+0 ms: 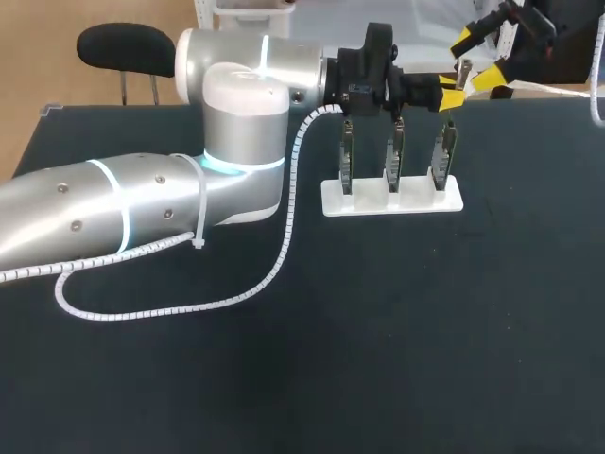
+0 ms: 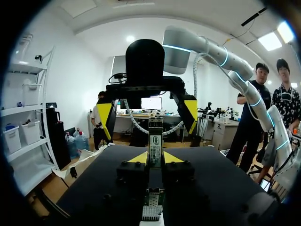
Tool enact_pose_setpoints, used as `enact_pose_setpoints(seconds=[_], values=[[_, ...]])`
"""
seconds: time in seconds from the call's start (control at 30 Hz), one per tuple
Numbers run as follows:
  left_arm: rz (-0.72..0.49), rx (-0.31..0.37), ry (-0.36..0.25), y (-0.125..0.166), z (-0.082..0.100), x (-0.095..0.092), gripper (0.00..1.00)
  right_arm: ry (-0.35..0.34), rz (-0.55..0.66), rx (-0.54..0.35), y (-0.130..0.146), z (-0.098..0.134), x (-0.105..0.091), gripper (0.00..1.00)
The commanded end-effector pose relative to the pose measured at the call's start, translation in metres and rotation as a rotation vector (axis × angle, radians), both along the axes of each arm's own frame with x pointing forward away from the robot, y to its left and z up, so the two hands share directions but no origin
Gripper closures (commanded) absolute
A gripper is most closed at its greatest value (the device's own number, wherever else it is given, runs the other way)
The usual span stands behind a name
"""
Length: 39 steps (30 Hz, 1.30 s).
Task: Pick up the optical module with the left hand, and insert it into the network port with the right hand.
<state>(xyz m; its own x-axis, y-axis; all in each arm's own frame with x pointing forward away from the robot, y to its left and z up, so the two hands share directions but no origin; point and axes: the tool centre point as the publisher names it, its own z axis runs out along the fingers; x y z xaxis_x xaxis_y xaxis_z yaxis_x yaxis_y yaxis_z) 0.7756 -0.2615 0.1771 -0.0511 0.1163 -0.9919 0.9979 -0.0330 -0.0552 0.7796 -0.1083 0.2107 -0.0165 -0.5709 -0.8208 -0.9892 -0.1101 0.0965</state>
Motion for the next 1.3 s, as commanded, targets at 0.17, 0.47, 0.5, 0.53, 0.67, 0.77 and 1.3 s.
enact_pose_setpoints(seconds=[0.17,0.47,0.5,0.53,0.67,0.77,1.3], values=[[0.005,0.002,-0.001,0.0002,0.0005,-0.0015,1.00,-0.013,-0.037,-0.005,0.0022,0.0014,-0.0078,0.00],[0.005,0.002,-0.001,0.0002,0.0005,-0.0015,1.00,-0.022,-0.059,-0.003,0.0036,0.0027,-0.0077,0.38],[0.005,0.002,-0.001,0.0002,0.0005,-0.0015,1.00,-0.024,-0.061,-0.001,0.0037,0.0029,-0.0077,0.62],[0.005,0.002,-0.001,0.0002,0.0005,-0.0015,1.00,-0.028,-0.063,0.001,0.0038,0.0029,-0.0076,1.00],[0.005,0.002,-0.001,0.0002,0.0005,-0.0015,1.00,-0.032,-0.072,-0.002,0.0038,0.0031,-0.0066,1.00],[0.005,0.002,-0.001,0.0002,0.0005,-0.0015,1.00,-0.034,-0.075,-0.003,0.0037,0.0029,-0.0058,1.00],[0.005,0.002,-0.001,0.0002,0.0005,-0.0015,0.00,-0.034,-0.078,-0.002,0.0023,0.0017,-0.0041,1.00]])
